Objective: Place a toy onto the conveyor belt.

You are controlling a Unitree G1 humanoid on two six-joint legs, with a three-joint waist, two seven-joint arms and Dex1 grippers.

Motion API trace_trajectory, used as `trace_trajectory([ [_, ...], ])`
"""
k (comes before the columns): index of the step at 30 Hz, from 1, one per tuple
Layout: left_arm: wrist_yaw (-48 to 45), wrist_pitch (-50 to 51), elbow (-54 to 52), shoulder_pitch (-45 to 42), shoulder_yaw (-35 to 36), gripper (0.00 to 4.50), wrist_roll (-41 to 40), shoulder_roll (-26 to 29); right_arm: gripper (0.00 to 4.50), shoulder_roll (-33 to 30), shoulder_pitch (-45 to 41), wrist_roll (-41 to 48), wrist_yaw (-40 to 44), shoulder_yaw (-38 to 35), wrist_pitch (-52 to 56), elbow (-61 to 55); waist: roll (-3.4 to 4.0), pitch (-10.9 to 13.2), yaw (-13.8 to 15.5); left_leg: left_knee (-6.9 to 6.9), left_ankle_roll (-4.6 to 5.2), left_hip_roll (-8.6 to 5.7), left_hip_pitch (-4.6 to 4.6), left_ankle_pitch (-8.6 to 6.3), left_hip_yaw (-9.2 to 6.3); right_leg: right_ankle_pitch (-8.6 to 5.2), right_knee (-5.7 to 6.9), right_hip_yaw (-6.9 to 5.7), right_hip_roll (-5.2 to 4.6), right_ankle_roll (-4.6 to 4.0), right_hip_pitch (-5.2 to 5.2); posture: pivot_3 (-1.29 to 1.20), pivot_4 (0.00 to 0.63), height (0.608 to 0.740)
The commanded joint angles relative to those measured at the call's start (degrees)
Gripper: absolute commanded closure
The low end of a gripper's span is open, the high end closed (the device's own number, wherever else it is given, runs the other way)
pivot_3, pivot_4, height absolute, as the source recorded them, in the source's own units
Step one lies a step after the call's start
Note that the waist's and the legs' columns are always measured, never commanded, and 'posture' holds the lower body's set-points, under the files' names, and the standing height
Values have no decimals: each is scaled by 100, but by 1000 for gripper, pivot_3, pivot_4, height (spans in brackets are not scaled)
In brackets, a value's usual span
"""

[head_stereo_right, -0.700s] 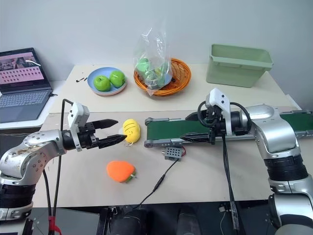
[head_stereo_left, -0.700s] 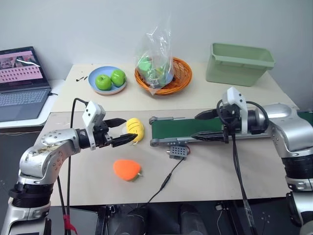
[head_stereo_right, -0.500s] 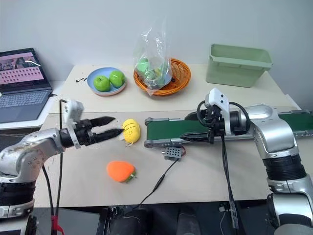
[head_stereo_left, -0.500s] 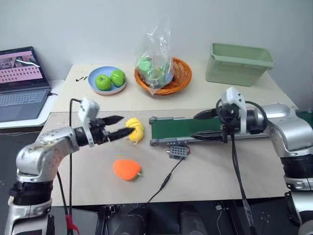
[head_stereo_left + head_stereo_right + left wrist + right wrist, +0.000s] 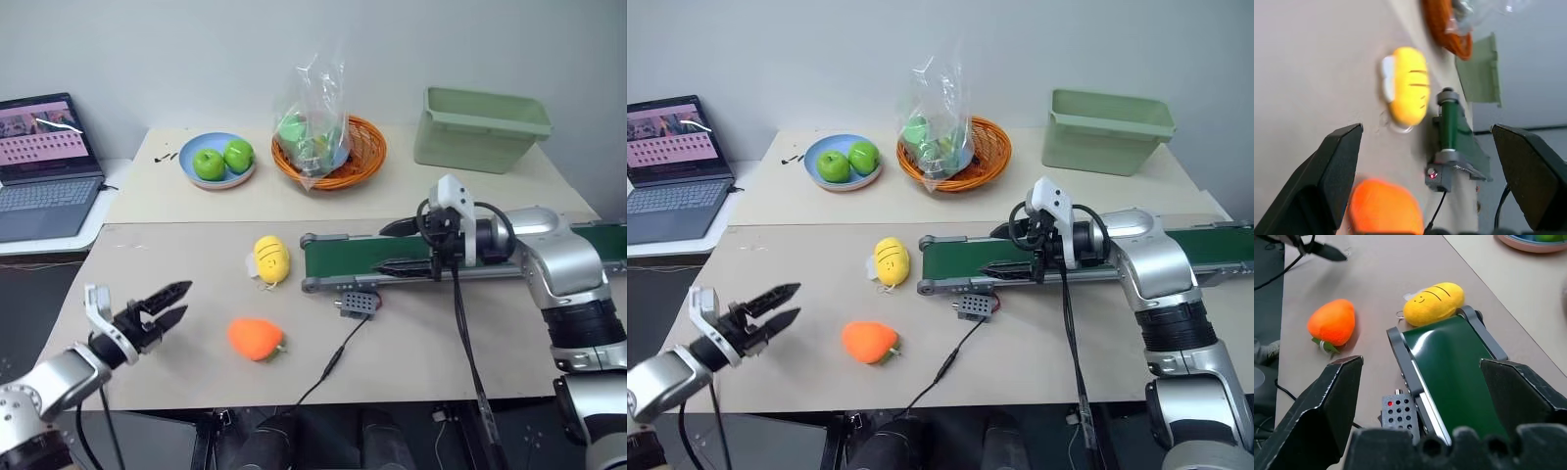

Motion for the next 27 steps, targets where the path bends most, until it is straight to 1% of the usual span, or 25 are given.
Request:
trace_trajectory([
  [1, 201, -209, 36, 100, -152, 16, -329, -102, 0, -2, -209, -19, 9, -104, -163, 7, 0, 0, 31, 0, 0, 1, 1, 0, 0, 1, 0, 0, 1, -1, 2, 0, 150, 740],
  [3, 261, -291, 56, 90, -294, 16, -400, -204, 0, -7, -222, -26, 12, -117, -175, 19, 0, 0, 50, 0, 0, 2, 2, 0, 1, 2, 0, -1, 1, -1, 3, 0, 150, 740],
  [8, 135, -299, -126, 253, -980, 16, 4, -367, 0, -63, -130, -30, -49, -188, -160, -76, 0, -1, 47, -1, 0, 2, 0, -1, 9, 2, -6, 3, 0, -1, 2, 0, 150, 740],
  [12, 89, -336, -161, 360, -1278, 16, 88, -446, 0, -117, -46, -18, -143, -266, -129, -164, 3, -3, 46, -1, 3, 4, 2, -3, 17, 2, -9, 8, -1, -1, 2, 0, 150, 740],
  [20, -102, -274, -141, 360, -1635, 16, 181, -365, 0, -231, 195, 53, -299, -374, -53, -395, 7, -6, 48, -4, 12, 7, 29, -9, 17, 2, -14, 5, 0, -1, 34, 0, 150, 740],
  [27, -635, -236, -293, 328, -2167, 16, 730, -172, 0, -278, 280, 98, -353, -384, 49, -513, 12, -8, 52, -5, 15, 7, 33, -10, 18, 2, -18, 5, 0, -1, 39, 0, 150, 740],
])
